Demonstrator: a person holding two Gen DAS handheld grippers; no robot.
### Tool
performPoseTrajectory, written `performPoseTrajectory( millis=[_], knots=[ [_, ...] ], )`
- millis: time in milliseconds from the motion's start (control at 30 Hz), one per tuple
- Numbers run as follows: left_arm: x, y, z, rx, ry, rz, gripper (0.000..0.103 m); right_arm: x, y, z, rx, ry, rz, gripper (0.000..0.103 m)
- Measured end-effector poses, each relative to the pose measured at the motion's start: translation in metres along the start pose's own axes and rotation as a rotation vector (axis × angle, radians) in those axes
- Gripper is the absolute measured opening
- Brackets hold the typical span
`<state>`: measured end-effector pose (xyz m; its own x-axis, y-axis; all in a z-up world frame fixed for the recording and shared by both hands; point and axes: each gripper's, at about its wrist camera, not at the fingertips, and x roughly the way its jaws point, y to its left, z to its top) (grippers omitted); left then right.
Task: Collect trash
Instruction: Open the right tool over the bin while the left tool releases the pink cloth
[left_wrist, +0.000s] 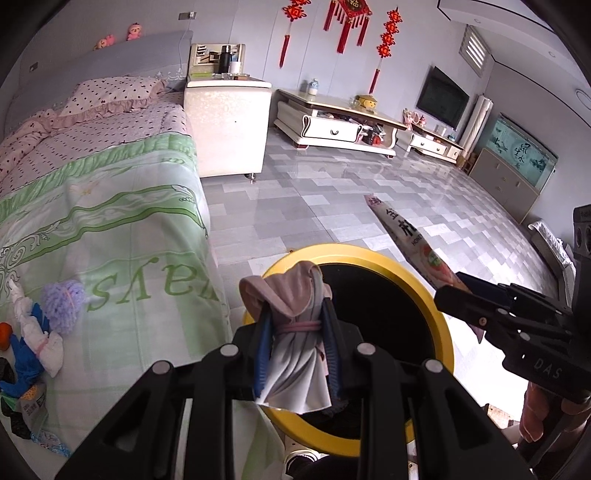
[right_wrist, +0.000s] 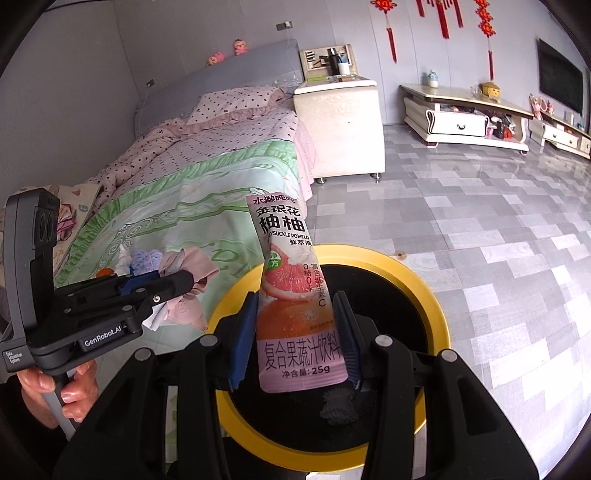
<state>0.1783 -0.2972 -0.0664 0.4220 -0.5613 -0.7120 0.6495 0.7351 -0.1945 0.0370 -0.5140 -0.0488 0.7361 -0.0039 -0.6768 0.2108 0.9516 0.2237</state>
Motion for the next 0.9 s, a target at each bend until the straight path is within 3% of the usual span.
performPoseTrajectory(
  millis=[433,667,900],
  knots=[
    [0.022,-0.011,-0.004,-0.021,0.051,-0.029,0.025,0.008,-0.027,-0.007,0.081,0.009,-0.022,0.041],
    [0.014,-0.005,-0.003,-0.05,0.028,-0.031,0.048,0.006,-0.039,-0.007,0.125,0.007,-0.044,0.047],
    [-0.001,0.013,-0.001,-0.069,0.002,-0.001,0.056,0.0,-0.034,-0.006,0.119,-0.005,-0.036,0.049]
  ],
)
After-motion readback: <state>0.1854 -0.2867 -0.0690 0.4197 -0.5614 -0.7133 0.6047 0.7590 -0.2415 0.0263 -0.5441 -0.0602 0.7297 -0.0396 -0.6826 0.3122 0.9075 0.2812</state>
